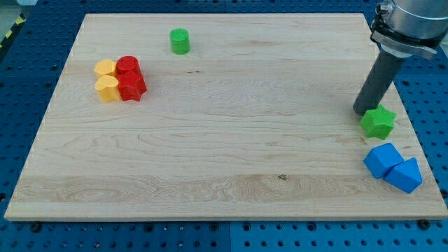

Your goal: Slide green star a bit left

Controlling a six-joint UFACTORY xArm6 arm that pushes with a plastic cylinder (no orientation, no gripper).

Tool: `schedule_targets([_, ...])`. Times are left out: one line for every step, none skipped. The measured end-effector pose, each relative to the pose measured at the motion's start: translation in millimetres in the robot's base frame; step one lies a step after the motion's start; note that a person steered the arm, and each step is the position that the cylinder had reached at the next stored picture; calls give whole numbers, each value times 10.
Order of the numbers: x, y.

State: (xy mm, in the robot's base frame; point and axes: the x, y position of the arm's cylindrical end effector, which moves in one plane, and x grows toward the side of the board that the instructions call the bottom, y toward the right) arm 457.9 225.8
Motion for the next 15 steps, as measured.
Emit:
schedule_targets([122,117])
schedule_targets([182,203])
schedule_targets([180,282])
schedule_targets([-210,495])
schedule_targets([-247,1001])
schedule_targets([-37,1129])
schedule_targets([247,855])
schedule_targets([425,681])
schedule_targets([476,630])
schedule_targets([506,552])
schedule_targets([508,420])
schedule_targets([508,276])
schedule_targets([567,172])
schedule_targets([669,42])
schedule_targets([670,-87])
